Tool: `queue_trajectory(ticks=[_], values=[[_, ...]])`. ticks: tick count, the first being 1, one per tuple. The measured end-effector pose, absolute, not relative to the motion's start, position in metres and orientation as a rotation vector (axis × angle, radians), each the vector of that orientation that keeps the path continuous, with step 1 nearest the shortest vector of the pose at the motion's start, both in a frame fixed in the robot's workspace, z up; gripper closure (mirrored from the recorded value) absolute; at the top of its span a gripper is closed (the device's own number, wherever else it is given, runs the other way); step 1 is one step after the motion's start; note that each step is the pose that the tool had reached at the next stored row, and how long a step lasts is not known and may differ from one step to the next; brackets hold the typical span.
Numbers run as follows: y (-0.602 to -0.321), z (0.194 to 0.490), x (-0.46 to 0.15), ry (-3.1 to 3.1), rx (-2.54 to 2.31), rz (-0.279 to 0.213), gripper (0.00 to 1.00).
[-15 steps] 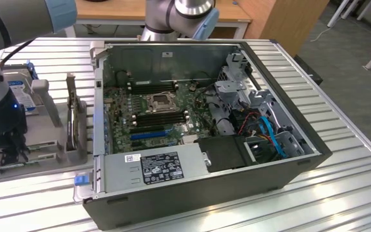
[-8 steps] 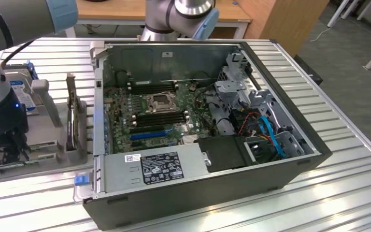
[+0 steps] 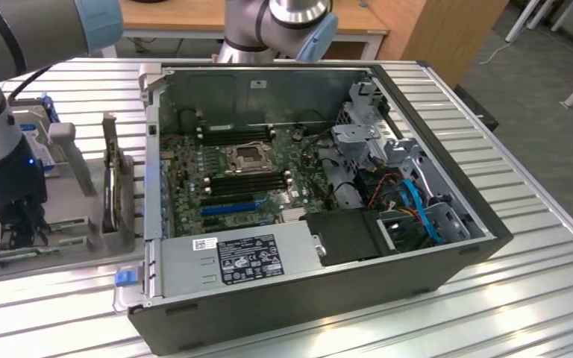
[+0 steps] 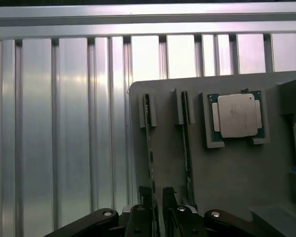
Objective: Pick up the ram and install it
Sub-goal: 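Pick up the ram and move it above insertion slot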
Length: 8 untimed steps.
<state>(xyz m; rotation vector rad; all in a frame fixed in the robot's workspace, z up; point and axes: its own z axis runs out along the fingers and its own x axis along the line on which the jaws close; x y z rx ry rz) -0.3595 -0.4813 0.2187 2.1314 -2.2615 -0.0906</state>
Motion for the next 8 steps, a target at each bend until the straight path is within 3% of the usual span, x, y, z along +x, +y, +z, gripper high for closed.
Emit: queue_trajectory(ticks=[8], values=[[-0.486, 0.204, -0.36, -2.261, 2.131, -0.089, 0.76]])
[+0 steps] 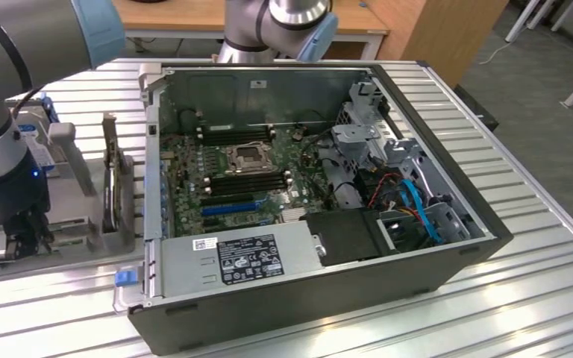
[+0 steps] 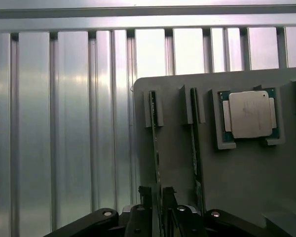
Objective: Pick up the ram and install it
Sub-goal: 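Pick up the ram and move it above insertion slot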
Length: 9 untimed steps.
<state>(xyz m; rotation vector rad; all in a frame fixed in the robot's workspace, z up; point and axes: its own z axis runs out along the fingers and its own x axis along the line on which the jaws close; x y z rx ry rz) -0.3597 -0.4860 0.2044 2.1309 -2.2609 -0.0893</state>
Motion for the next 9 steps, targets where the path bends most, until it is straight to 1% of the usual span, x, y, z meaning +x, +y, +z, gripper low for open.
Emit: queue_trajectory(ticks=[9], values=[[-0.4861, 0.196, -0.3597, -2.256, 2.126, -0.078, 0.76]])
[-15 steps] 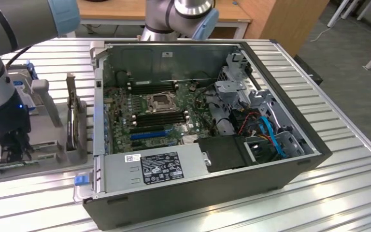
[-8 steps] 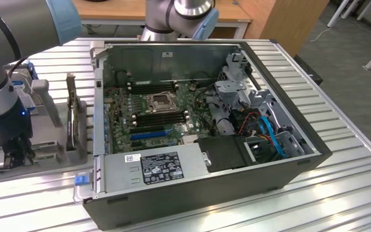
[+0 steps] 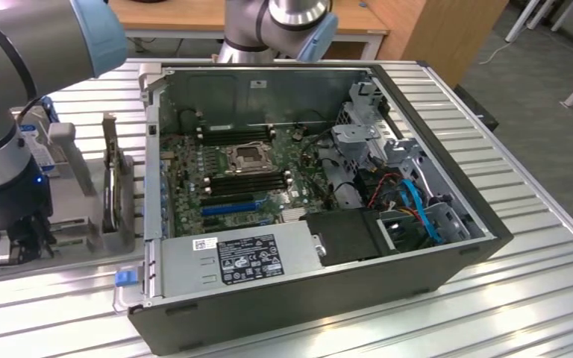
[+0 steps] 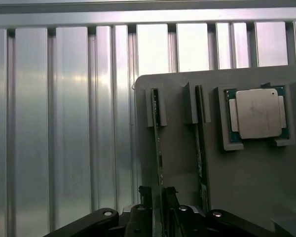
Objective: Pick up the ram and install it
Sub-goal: 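Pick up the ram and move it above insertion slot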
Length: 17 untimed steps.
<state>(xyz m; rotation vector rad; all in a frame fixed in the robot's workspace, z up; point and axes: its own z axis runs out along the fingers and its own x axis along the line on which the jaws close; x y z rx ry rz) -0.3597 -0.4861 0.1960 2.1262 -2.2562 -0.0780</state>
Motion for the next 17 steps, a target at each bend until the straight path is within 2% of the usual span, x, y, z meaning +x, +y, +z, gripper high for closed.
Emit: queue_trajectory(ticks=[17], values=[[-0.4828, 0.1948, -0.3596, -2.204, 2.175, -0.072, 0.76]])
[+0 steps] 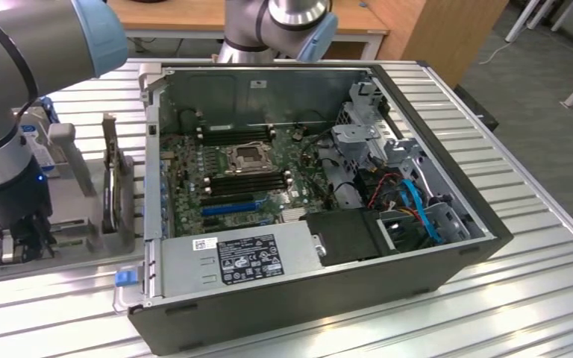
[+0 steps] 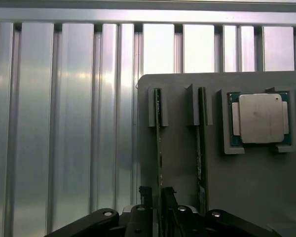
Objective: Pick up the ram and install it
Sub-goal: 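Pick up the ram and move it above insertion slot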
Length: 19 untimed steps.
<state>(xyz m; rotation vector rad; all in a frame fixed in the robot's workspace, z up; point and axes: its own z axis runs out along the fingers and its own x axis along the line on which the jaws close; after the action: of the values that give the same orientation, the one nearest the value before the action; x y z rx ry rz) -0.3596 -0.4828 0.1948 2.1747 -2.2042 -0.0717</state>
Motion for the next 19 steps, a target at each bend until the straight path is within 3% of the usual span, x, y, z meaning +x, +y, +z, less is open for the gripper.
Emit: queue_trajectory(ticks=[19], values=[[-0.4801, 0.1948, -0.3596, -2.175, 2.203, -0.071, 0.76]])
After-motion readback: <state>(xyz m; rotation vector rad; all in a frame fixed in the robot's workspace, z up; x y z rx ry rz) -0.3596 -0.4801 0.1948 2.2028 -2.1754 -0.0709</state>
